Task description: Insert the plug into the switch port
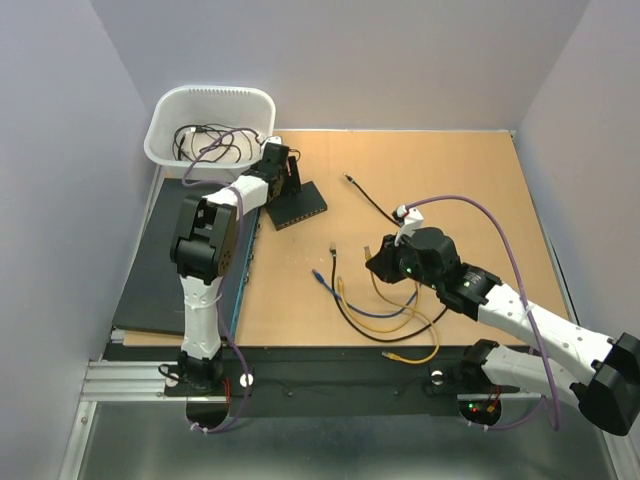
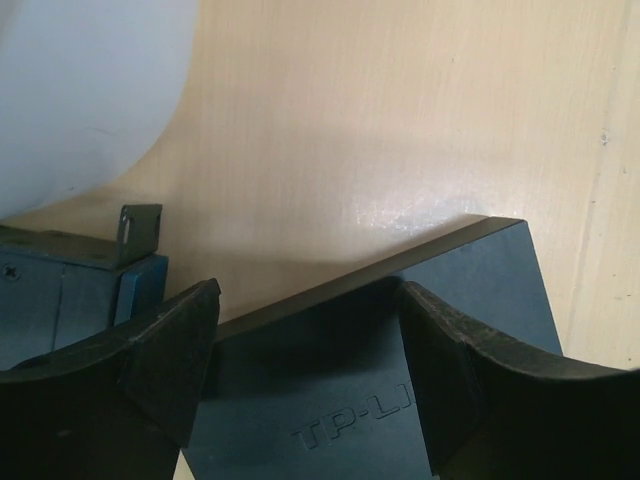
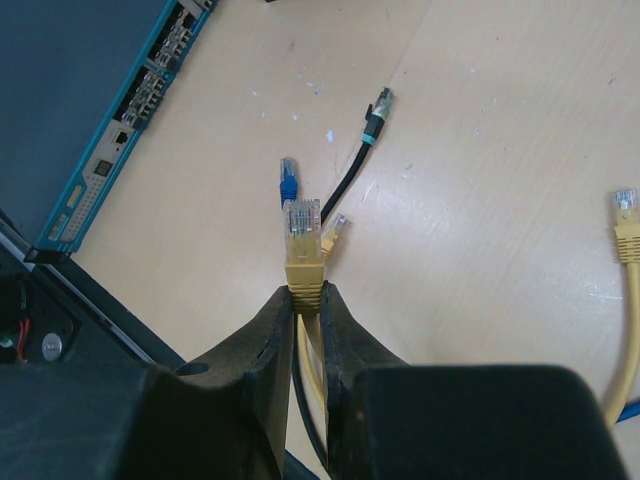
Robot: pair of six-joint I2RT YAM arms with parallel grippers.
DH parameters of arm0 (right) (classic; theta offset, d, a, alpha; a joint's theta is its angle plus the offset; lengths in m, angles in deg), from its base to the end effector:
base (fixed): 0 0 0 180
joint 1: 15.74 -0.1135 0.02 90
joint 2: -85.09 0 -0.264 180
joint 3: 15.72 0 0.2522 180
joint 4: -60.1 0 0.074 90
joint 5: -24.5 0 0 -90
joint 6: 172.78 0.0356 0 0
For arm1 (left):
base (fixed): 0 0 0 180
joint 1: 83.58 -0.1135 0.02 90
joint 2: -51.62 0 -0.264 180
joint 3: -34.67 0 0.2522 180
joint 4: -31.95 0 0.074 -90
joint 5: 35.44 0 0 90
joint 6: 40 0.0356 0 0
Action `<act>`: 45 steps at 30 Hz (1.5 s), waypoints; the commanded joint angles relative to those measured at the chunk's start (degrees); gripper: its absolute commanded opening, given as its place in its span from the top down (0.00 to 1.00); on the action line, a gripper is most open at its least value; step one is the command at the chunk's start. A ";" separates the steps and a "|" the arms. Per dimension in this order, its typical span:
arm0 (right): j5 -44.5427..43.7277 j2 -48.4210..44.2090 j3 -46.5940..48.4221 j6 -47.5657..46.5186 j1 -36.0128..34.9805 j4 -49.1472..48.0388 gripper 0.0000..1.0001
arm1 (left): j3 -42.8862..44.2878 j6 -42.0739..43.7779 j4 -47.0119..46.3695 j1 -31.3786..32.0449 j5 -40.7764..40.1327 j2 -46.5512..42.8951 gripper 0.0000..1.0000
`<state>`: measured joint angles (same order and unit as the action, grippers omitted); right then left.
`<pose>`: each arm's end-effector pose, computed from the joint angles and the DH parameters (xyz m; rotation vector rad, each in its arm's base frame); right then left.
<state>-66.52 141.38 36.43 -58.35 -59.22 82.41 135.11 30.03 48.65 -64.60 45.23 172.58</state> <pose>0.1624 0.1531 0.2661 -0.3378 2.0833 0.7146 0.4548 -0.1503 0.1855 -0.1088 2.2147 -0.1961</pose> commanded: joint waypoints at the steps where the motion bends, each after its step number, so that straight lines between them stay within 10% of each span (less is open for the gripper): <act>1: 0.31 -0.57 0.19 -0.08 -0.11 -1.00 1.00 | 2.45 0.20 4.00 -0.53 2.19 1.29 0.20; 20: 0.58 8.38 1.33 -2.89 -0.20 -0.91 0.99 | -33.31 -14.31 -13.48 0.79 22.15 -20.32 0.19; 45: -5.54 45.74 24.89 -9.93 -7.23 -3.72 1.00 | -35.61 -2.10 -25.10 0.62 21.80 -23.50 0.25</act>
<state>-66.71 184.66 58.81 -67.64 -66.42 81.21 98.74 25.38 24.60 -64.09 66.57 152.04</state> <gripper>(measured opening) 0.188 0.758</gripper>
